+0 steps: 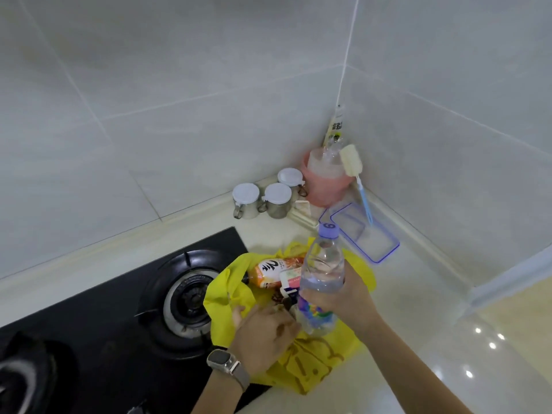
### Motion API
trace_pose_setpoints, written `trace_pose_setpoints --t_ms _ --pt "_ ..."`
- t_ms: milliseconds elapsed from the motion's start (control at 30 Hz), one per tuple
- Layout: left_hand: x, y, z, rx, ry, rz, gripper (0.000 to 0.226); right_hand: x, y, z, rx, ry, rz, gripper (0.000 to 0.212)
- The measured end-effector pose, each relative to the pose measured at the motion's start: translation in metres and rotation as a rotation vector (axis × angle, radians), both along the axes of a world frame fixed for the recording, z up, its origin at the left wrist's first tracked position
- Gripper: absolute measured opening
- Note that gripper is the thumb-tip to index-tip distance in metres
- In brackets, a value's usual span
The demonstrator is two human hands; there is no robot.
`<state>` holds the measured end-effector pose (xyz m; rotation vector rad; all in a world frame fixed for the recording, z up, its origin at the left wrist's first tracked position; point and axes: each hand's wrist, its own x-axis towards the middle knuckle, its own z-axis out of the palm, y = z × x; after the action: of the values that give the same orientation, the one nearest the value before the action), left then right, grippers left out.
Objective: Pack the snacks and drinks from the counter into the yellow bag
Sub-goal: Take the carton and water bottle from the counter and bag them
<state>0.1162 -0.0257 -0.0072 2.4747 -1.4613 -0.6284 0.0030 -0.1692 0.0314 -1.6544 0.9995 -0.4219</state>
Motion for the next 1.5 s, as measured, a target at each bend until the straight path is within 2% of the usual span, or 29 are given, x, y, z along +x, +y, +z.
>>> trace_pose_setpoints --t_ms 133,233,367,433,500,667,733,800,933,967,1033,1167,1367,1500 --pt "-0.01 0.002 0.001 0.046 0.081 -0.055 0.037 0.014 -0.004 -0.012 0.006 0.001 0.082 0.066" --pt "-0.015 0.001 0.002 -0.034 0.179 -0.087 0.025 0.026 -0.003 -0.021 -0.045 0.013 0.216 0.074" --pt "-0.024 -0.002 0.01 -0.268 0.413 -0.124 0.016 0.043 0.0 -0.028 -0.134 0.05 0.437 0.068" --pt "-0.024 0.0 0.014 -0.309 0.483 -0.11 0.017 0.048 0.002 -0.026 -0.24 0.093 0.542 0.056" --pt "-0.02 0.004 0.014 -0.313 0.437 -0.106 0.02 0.051 0.0 -0.023 -0.344 0.146 0.615 0.052" --pt "-0.004 0.021 0.009 -0.279 0.193 -0.033 0.05 0.055 -0.014 -0.004 -0.574 0.304 0.789 0.07" --pt "0.002 0.023 0.015 -0.19 0.093 -0.052 0.058 0.056 -0.022 0.002 -0.666 0.378 0.845 0.079" --pt "0.008 0.024 0.02 -0.031 -0.022 -0.078 0.059 0.056 -0.031 0.001 -0.785 0.472 0.899 0.079" --pt "0.018 0.03 0.011 0.129 -0.288 -0.138 0.045 0.046 -0.049 -0.011 -0.861 0.683 0.974 0.066" --pt "0.022 0.032 0.005 0.093 -0.35 -0.129 0.043 0.043 -0.05 -0.013 -0.877 0.717 0.992 0.061" --pt "0.027 0.032 -0.001 0.011 -0.337 -0.082 0.041 0.037 -0.049 -0.021 -0.881 0.762 1.013 0.056" --pt "0.02 0.015 0.008 -0.263 -0.382 -0.015 0.04 0.031 -0.041 -0.036 -0.904 0.782 1.03 0.068" --pt "0.009 -0.008 0.008 -0.363 -0.384 0.015 0.029 0.022 -0.045 -0.042 -0.87 0.668 0.954 0.077" --pt "0.006 -0.008 0.008 -0.349 -0.36 0.039 0.03 0.016 -0.054 -0.042 -0.784 0.638 0.906 0.086"
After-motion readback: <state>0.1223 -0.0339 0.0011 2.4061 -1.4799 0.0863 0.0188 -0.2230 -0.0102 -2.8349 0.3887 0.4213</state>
